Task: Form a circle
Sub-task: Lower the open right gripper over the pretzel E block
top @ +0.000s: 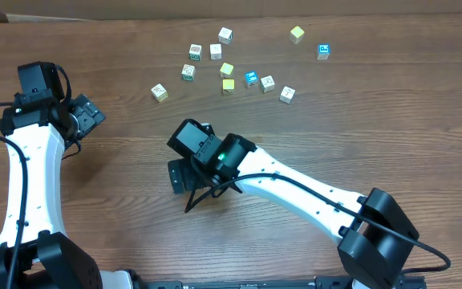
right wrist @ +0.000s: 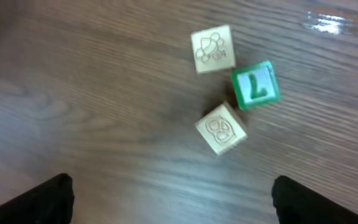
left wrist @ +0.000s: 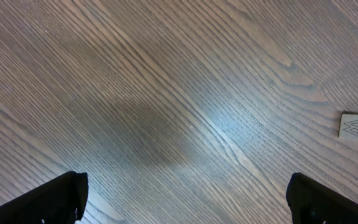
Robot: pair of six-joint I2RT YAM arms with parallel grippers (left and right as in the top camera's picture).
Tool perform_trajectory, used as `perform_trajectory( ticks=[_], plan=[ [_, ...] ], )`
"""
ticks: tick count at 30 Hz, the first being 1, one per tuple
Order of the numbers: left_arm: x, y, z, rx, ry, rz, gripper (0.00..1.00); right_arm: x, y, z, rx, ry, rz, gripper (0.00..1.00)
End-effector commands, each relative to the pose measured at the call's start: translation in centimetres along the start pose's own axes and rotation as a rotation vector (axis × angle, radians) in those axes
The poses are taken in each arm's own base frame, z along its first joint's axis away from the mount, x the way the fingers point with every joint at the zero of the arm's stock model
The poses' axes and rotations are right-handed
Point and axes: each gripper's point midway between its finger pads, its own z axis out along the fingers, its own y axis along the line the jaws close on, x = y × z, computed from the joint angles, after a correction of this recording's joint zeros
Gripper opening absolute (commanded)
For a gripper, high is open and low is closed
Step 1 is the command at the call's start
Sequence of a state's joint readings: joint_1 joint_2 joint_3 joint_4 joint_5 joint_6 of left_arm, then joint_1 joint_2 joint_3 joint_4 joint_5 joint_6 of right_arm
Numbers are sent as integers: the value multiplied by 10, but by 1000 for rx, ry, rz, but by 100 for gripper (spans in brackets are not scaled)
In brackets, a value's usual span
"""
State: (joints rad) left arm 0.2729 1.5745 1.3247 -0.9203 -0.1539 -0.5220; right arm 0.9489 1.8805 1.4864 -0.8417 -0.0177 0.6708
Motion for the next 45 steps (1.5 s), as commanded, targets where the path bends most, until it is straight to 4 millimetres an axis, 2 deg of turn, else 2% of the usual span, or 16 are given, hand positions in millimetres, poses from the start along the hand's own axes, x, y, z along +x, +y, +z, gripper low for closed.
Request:
perform_trajectory(
  ticks=[1,2,4,5,6,11,19,26,36,45],
  plan=[
    [-5,-1,-6,6,-22,-16,100,3,-4,10,-4,-7,84,100],
    [-5,-1,-6,6,-22,-16,100,3,-3,12,-11,-8,85,98],
    [-5,-1,-6,6,-22,-16,99,4,-5,14,-7,-12,90,72],
    [-5,-1,-6,6,-22,-16,100,3,-7,15,1,-20,112,62],
    [-5,-1,-6,6,-22,-16,100,0,-11,15,23,-40,178,57],
    [-5,-1,-6,6,-22,-16,99,-3,-20,22,61,-65,321,59],
    [-5,-1,-6,6,-22,-16,100,12,-35,61,140,-8,433,65],
    [-5,-1,-6,6,-22,-16,100,12,-36,62,142,-12,459,64],
    [-5,-1,-6,6,-22,-16,99,11,-35,62,149,-33,474,50],
    [-5,-1,-6,6,-22,-16,100,8,-34,64,139,-44,474,51]
  ],
)
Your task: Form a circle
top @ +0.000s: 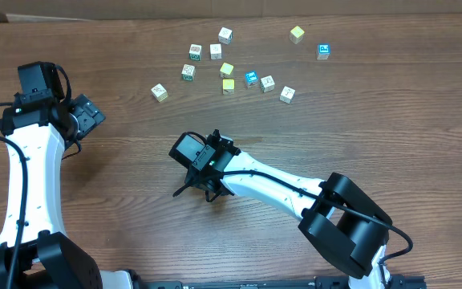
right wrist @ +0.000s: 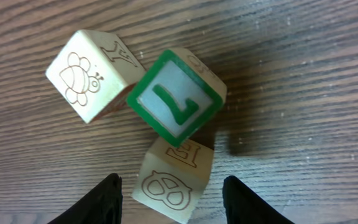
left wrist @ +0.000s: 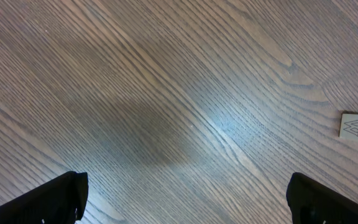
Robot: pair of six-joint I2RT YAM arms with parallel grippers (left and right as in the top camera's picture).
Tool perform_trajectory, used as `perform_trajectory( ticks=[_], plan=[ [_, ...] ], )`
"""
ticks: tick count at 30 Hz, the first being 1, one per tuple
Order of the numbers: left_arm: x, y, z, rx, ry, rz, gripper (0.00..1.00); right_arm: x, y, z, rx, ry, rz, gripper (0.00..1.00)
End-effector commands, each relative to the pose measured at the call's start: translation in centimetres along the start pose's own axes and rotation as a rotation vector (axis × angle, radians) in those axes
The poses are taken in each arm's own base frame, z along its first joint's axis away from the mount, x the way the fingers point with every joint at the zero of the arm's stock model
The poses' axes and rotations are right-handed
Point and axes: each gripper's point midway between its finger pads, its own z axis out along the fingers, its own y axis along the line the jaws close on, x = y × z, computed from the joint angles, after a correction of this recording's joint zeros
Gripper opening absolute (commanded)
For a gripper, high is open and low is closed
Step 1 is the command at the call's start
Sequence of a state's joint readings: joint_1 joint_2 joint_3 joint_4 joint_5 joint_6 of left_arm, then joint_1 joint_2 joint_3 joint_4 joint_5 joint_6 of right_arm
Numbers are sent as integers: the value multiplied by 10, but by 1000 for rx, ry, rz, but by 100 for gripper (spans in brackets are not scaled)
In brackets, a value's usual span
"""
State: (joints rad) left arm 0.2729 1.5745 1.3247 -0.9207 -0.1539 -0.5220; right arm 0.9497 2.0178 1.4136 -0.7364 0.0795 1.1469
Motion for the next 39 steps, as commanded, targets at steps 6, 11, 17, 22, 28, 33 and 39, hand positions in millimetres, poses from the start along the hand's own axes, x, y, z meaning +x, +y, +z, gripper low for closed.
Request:
perform_trajectory(
  ticks=[6,11,17,22,28,33,39],
  plan=[
    [-5,-1,-6,6,-22,-16,100,-1,3,3,-5,-18,2,51],
    [-5,-1,-6,6,-22,-16,100,-1,3,4,-5,-18,5,51],
    [-5,-1,-6,6,-22,-17,100,-2,1,6,4,-23,13,51],
    [-5,-1,-6,6,-22,-17,99,-1,-2,10,17,-19,27,50],
    [-5,-1,-6,6,-22,-16,100,-1,-2,10,17,-19,30,44],
    [-5,-1,-6,6,-22,-16,99,-1,-2,10,19,-17,30,34],
    [-5,-1,-6,6,-22,-16,100,3,-3,4,19,4,30,30]
  ],
)
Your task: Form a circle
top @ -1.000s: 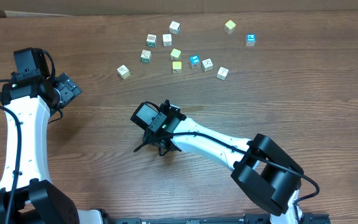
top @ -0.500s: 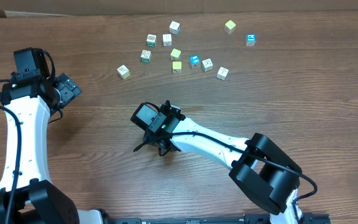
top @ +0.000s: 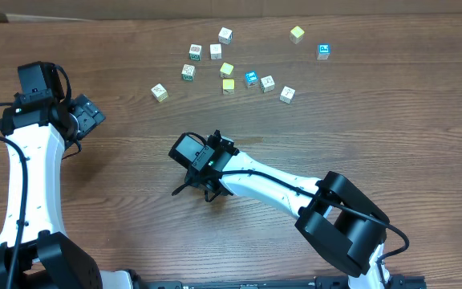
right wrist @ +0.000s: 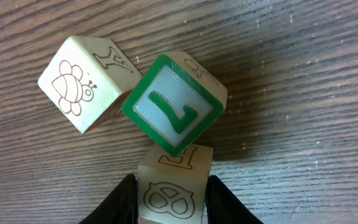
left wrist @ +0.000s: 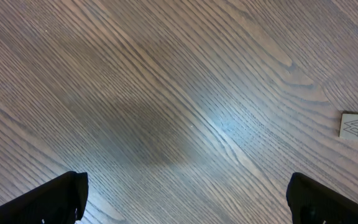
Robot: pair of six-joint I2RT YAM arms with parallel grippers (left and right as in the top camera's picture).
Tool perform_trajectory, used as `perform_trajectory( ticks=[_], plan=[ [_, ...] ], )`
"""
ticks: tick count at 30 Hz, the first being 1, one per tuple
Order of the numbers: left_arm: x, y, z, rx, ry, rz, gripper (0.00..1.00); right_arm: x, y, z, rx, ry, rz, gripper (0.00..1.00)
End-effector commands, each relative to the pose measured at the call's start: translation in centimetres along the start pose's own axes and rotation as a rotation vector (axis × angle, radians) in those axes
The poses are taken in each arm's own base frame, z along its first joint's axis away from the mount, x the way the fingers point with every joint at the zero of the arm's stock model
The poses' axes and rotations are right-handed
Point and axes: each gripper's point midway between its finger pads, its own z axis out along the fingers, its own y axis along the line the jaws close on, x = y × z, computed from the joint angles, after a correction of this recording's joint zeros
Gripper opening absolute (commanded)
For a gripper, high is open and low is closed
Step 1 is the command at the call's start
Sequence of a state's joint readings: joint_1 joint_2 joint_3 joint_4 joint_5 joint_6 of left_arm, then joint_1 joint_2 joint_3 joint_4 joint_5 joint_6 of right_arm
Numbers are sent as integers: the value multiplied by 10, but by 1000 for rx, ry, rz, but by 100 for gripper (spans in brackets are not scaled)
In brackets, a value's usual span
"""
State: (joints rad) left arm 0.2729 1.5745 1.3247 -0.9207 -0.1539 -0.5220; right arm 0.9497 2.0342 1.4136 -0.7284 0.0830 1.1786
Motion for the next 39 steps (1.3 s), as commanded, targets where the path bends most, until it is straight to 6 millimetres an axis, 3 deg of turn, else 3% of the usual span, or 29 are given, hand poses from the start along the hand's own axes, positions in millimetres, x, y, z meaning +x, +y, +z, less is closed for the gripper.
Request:
perform_trajectory(
  ticks=[1,7,12,17,30,39],
  plan=[
    [-5,-1,-6,6,-22,-17,100,2,-1,-5,7,3,-1,30],
    [-5,-1,-6,6,-22,-17,99,8,-1,-23,1,10,-24,29],
    [-5,-1,-6,6,-22,-16,99,21,4,-24,-19,43,-87,28],
    [-5,-1,-6,6,-22,-16,100,29,28,-26,-124,59,-266,25],
    [-5,-1,-6,6,-22,-16,99,23,60,-22,-239,-29,-559,23],
    [-5,-1,-6,6,-22,-16,100,18,67,-23,-255,-93,-772,24]
  ],
)
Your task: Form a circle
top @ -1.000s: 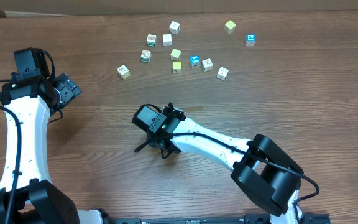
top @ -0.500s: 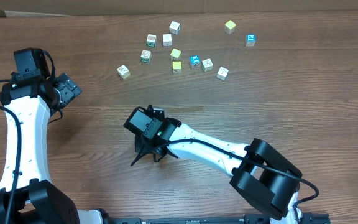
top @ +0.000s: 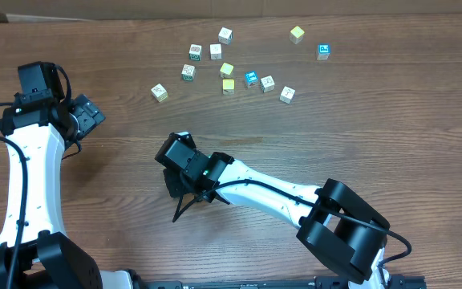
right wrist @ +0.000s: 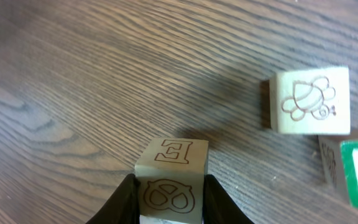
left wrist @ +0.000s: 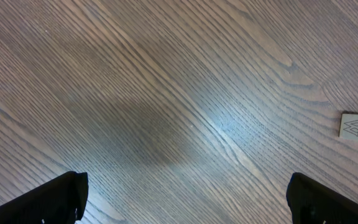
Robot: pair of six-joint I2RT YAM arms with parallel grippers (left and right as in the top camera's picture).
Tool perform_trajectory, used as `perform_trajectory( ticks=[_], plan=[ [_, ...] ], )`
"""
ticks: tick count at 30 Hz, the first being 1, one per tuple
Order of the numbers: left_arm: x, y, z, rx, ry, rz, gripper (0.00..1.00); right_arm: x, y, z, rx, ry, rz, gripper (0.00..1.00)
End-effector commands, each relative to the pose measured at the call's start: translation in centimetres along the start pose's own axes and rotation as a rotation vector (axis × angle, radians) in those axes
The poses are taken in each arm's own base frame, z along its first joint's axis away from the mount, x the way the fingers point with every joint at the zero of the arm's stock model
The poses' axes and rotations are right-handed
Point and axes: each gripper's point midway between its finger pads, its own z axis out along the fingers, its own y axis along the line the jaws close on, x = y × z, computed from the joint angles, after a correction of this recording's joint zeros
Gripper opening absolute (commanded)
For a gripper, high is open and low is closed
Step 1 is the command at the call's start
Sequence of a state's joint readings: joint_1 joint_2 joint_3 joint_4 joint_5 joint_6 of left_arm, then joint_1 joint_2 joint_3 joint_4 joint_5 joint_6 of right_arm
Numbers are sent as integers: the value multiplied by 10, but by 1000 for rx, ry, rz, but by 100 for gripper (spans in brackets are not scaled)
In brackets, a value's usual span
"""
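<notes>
My right gripper (right wrist: 169, 194) is shut on a pale wooden block (right wrist: 170, 180) that shows a pretzel drawing and a letter E. A bee block (right wrist: 309, 99) and a green-framed block (right wrist: 356, 171) lie on the table to its right, apart from it. Overhead, the right gripper (top: 179, 167) sits left of the table's middle, and the arm hides those blocks. Several more small blocks (top: 227, 70) are scattered at the far side. The left gripper (left wrist: 194, 199) is open over bare wood at the left (top: 87, 116).
One pale block shows at the right edge of the left wrist view. A yellow block (top: 297, 34) and a blue block (top: 323, 51) lie furthest right in the scatter. The wooden table (top: 391, 144) spreads to the right.
The right gripper, still shut on the pretzel block, has moved left. The block was touching the green block and is now apart from it and the bee block. The left arm has not moved.
The right gripper was open well above three touching blocks. Then it was low, with its fingers either side of the pretzel block. Then it was shut on that block. Now the block is held away from the other two. The left gripper stayed open and still.
</notes>
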State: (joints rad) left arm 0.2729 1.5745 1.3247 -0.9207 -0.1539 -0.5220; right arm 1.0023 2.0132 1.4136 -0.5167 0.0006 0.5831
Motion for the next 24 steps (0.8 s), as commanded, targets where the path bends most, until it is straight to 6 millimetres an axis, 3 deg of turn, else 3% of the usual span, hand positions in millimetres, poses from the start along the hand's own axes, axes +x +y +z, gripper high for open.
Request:
perform_trajectory(
  ticks=[1,5,24],
  plan=[
    [-5,-1,-6,6,-22,-16,100,-4,-1,-5,22,-22,-155,24],
    [-5,-1,-6,6,-22,-16,99,-4,-16,-6,99,-26,-182,24],
    [-5,-1,-6,6,-22,-16,100,8,-22,4,115,17,-97,24]
  ],
)
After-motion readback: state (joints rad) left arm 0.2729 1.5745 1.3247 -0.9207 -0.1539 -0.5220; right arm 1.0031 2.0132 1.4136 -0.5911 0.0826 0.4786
